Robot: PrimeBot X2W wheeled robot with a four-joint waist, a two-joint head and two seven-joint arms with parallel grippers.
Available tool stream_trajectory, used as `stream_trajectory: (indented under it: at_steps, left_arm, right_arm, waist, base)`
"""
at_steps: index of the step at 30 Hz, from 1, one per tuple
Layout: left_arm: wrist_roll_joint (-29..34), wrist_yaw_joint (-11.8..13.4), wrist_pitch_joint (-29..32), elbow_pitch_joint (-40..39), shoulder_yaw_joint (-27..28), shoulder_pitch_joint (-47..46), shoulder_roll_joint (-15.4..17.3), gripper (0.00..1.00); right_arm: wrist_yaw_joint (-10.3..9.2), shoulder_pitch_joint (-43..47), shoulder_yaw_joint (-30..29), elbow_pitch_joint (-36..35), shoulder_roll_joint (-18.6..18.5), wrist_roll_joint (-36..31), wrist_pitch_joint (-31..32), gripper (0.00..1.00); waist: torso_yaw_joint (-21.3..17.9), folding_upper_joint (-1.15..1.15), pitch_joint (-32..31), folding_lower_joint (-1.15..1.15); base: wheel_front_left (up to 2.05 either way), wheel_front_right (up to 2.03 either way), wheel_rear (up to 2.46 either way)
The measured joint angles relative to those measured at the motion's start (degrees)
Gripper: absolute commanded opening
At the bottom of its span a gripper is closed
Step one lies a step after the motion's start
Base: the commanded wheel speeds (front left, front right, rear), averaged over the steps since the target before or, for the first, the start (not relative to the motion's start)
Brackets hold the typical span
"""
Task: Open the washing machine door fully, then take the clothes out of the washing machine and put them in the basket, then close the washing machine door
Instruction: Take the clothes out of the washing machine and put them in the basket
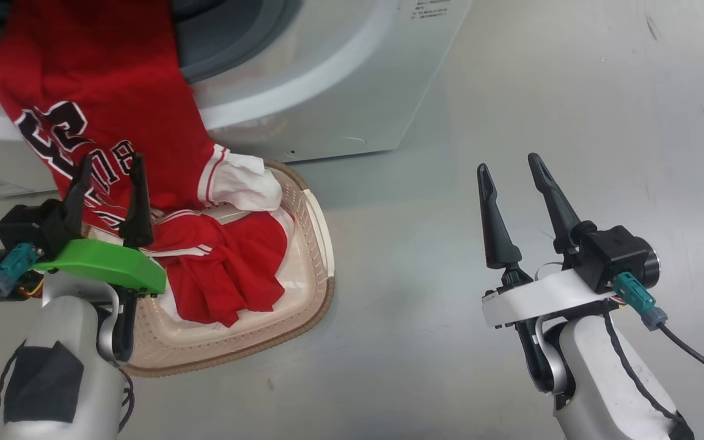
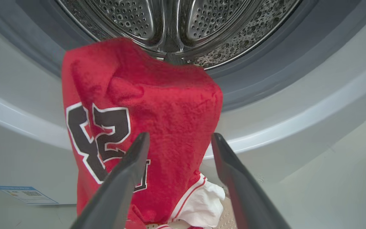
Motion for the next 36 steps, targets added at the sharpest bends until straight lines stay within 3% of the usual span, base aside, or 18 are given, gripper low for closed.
stream_trajectory:
  at_steps: [13, 36]
  left_arm:
    - [3.7, 0.3, 0.0, -8.5, 0.1, 10.1, 0.1, 1.0]
    - [4.7, 2.4, 0.0, -16.3, 0.0, 19.7, -0.5, 1.0]
  right_arm:
    - [1.55, 2.2, -0.3, 2.1, 0.1, 0.0, 0.0, 1.0]
    - [3.18, 4.9, -0.9, 3.3, 0.2, 0.0, 0.0, 1.0]
  waist:
    - [3.9, 0.0, -6.5, 0.0]
    - [3.7, 0.0, -9.9, 0.0]
  base:
    - [0.0, 0.0, 0.0]
    - [0.0, 0.0, 0.0]
